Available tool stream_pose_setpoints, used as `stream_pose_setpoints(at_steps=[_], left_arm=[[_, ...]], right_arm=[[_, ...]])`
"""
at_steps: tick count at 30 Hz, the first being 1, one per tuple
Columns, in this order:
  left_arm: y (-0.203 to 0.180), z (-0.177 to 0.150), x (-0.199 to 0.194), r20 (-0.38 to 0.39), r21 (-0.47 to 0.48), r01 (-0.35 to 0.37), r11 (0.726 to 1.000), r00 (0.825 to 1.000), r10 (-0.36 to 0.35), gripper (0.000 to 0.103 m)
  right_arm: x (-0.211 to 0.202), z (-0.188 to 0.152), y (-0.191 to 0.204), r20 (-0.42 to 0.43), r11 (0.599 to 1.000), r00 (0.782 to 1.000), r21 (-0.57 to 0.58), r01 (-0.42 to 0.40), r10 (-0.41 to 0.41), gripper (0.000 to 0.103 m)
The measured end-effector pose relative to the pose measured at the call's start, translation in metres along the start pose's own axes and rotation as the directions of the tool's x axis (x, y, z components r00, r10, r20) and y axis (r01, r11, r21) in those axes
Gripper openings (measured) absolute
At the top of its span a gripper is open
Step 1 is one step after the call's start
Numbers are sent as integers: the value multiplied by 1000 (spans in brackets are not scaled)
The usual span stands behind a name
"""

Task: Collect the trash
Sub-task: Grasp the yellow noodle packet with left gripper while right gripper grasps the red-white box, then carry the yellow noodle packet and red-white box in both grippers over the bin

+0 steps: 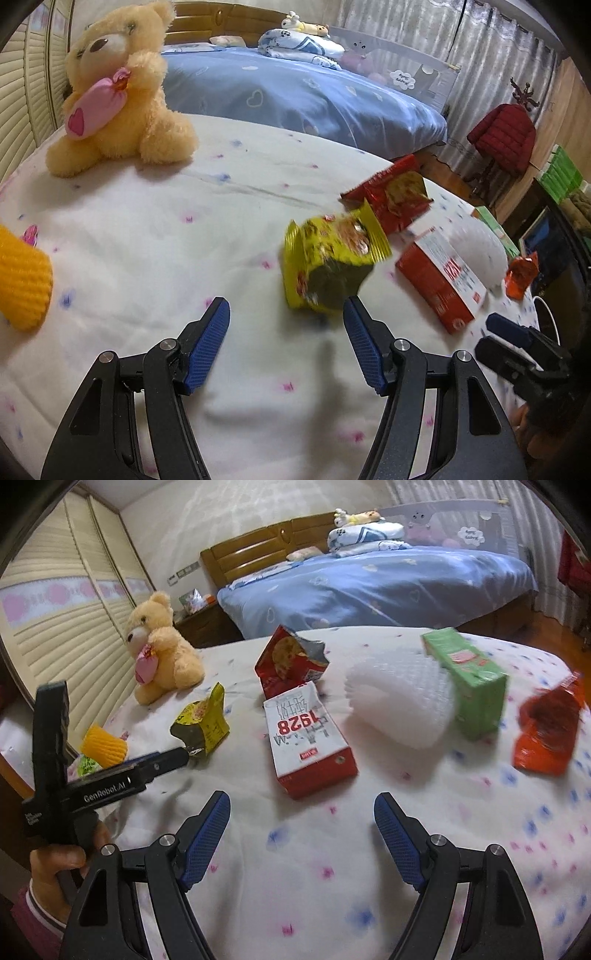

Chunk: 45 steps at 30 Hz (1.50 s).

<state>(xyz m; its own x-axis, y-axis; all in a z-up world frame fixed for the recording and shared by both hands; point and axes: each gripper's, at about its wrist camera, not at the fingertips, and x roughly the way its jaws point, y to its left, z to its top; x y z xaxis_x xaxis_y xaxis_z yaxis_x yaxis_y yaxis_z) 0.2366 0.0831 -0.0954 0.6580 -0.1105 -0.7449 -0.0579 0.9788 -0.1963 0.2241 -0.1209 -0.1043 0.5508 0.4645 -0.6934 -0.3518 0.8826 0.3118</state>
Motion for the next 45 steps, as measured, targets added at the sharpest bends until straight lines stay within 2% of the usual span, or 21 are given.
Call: stream_pose_setpoints(at_steps=[4,7,9,10,12,13,18,25,33,45], left_arm=[[1,6,12,-17,6,4,1000,1000,-4,53],[0,9,19,-26,9,8,1000,1000,-8,40],[-2,10,20,-26,21,24,999,999,-24,21],[-4,10,20,-28,29,26,999,999,-25,20],[-7,8,19,-21,44,27,999,999,-26,17],[-8,8,17,-17,49,32,998,999,-31,16],[-14,-1,6,-13,66,49,997,999,-48,13],[-32,-20,-11,-27,89,95,991,995,-93,13],[-72,-41,-22,-56,163,150,975,988,-142,13],[-132,-62,-29,-90,248,228,942,973,-212,13]], right_arm=[[16,9,4,-19,1000,1000,-24,11,-11,82],[25,16,6,-24,999,999,-30,29,-29,82],[31,20,6,-28,998,999,-36,46,-47,81],[33,22,6,-32,998,998,-38,50,-52,80],[38,24,7,-36,996,997,-46,72,-74,63],[38,24,8,-38,995,995,-51,87,-89,56],[25,15,12,-15,991,994,-78,105,-106,56],[-11,-9,0,10,995,995,-19,96,-96,55],[-50,-36,-23,27,993,993,50,111,-113,55],[-98,-57,-57,81,975,979,131,177,-188,55]])
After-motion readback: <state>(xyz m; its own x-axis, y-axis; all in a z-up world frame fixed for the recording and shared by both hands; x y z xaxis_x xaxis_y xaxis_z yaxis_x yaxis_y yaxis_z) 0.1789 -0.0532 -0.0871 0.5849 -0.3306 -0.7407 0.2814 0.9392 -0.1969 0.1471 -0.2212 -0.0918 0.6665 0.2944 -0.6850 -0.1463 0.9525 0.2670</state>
